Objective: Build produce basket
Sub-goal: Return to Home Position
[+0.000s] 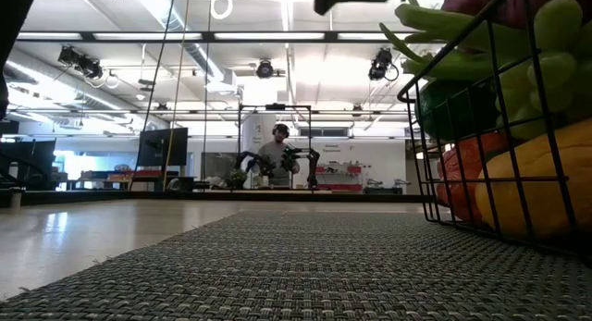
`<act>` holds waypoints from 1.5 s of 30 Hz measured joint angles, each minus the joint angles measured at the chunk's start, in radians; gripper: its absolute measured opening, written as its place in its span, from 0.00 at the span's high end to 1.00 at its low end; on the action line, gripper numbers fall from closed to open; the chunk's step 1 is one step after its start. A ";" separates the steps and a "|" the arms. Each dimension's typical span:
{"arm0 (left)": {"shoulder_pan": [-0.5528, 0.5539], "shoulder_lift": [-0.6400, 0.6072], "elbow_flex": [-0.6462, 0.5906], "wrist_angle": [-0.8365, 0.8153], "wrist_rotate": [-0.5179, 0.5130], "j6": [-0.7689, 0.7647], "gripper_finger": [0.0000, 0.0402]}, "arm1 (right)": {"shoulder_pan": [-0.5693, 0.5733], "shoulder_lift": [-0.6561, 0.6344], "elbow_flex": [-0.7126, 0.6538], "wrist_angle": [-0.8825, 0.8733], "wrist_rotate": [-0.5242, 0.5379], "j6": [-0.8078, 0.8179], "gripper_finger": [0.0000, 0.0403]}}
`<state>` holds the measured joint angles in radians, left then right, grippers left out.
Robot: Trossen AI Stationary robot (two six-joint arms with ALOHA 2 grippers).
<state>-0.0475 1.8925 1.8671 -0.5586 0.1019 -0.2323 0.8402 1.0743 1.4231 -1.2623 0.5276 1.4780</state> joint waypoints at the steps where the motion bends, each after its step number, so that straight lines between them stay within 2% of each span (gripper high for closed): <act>1: 0.014 -0.014 0.000 0.003 -0.001 -0.021 0.16 | -0.015 0.000 0.000 -0.015 0.001 0.001 0.13; 5: 0.069 -0.088 0.000 -0.012 -0.001 -0.044 0.16 | -0.074 -0.001 0.000 -0.054 0.004 -0.011 0.13; 9: 0.120 -0.148 0.001 -0.107 0.000 -0.037 0.19 | -0.146 -0.001 0.000 -0.054 0.010 -0.126 0.13; 15: 0.181 -0.168 -0.001 -0.248 0.034 -0.047 0.31 | -0.265 -0.002 0.000 -0.016 0.122 -0.233 0.13; 20: 0.204 -0.167 -0.001 -0.242 0.095 0.022 0.51 | -0.369 -0.011 0.000 0.030 0.122 -0.346 0.13; 27: 0.267 -0.196 -0.033 -0.240 0.171 0.042 0.91 | -0.485 -0.057 0.000 0.041 0.100 -0.355 0.22; 29: 0.282 -0.229 -0.090 -0.175 0.207 0.046 0.97 | -0.493 -0.073 0.000 0.052 0.101 -0.366 0.27; 32: 0.306 -0.303 -0.230 -0.065 0.246 0.017 0.98 | -0.493 -0.093 0.000 0.063 0.101 -0.380 0.34; 38: 0.363 -0.516 -0.587 0.209 0.274 -0.085 0.99 | -0.493 -0.121 -0.017 0.089 0.127 -0.409 0.49; 45: 0.462 -0.765 -0.910 0.423 0.297 -0.251 0.99 | -0.496 -0.193 -0.154 0.258 0.127 -0.454 0.69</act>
<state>0.4143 1.1274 0.9567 -0.1354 0.3991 -0.4832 0.3446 0.8817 1.2693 -1.0041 0.6548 1.0238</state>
